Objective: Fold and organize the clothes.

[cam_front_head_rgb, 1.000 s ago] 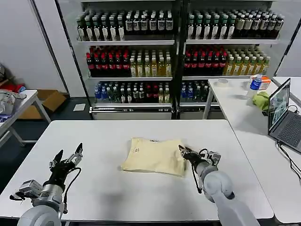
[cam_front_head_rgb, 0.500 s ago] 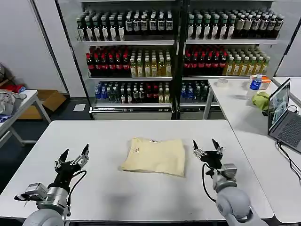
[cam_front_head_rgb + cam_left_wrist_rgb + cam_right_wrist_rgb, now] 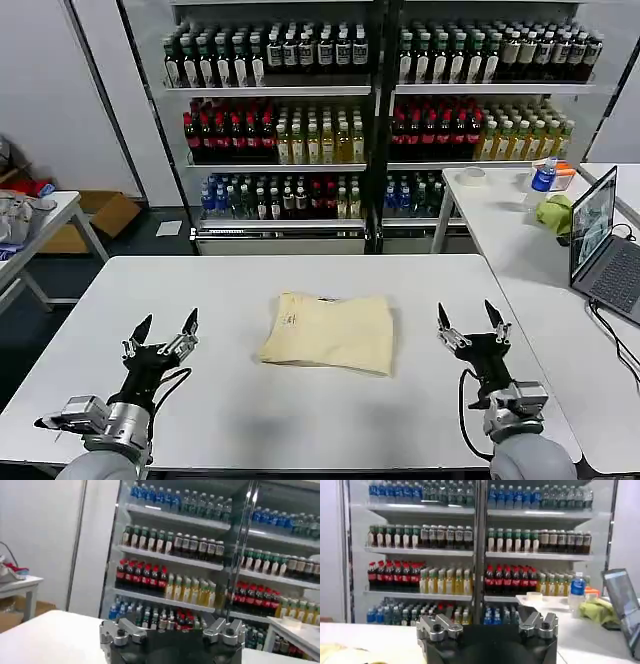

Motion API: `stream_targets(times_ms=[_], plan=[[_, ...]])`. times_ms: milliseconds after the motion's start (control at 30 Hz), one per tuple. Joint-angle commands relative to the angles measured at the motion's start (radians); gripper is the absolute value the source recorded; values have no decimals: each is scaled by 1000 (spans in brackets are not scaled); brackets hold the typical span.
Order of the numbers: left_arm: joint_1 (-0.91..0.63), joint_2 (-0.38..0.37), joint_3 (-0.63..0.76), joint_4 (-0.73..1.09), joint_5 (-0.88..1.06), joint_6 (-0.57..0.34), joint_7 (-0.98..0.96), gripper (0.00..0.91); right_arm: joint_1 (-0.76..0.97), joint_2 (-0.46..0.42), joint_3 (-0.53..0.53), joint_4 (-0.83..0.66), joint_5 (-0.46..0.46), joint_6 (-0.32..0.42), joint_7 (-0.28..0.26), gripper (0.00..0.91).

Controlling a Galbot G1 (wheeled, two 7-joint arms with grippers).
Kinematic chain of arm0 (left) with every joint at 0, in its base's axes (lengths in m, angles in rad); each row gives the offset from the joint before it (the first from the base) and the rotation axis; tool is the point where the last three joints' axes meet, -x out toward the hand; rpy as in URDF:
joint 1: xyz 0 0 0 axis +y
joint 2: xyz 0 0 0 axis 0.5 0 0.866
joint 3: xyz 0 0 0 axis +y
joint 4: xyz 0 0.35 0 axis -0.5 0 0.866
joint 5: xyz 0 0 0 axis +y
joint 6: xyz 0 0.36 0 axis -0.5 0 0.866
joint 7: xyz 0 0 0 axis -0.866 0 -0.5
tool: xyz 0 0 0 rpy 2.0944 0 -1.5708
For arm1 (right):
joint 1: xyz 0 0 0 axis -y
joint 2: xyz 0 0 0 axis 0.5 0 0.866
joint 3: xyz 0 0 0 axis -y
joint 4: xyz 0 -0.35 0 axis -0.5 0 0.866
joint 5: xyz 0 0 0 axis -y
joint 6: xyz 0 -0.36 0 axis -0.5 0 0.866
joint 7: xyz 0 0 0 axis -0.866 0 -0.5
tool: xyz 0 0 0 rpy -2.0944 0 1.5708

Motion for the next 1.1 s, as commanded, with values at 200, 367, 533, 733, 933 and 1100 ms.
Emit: stream_targets(times_ms=[200,367,533,733,933,1100], plan=[[19,2,10,-36,63,14,21,907,-123,6,68,87,-61,43,-33,907],[23,-4,1,-37,77,37,27,907,-135,5,69,86,-69,55,-25,907],[31,-8,2,-47,89,57,44,907,-137,0,78,82,-66,69,-15,907],[31,-14,2,-51,90,59,46,907,-154,-3,96,107,-83,64,-17,907],[16,-8,15,-46,94,62,53,907,-173,3,113,117,-84,70,-23,907],[11,-7,26,-41,109,58,71,907,-180,8,112,121,-80,96,-39,907]])
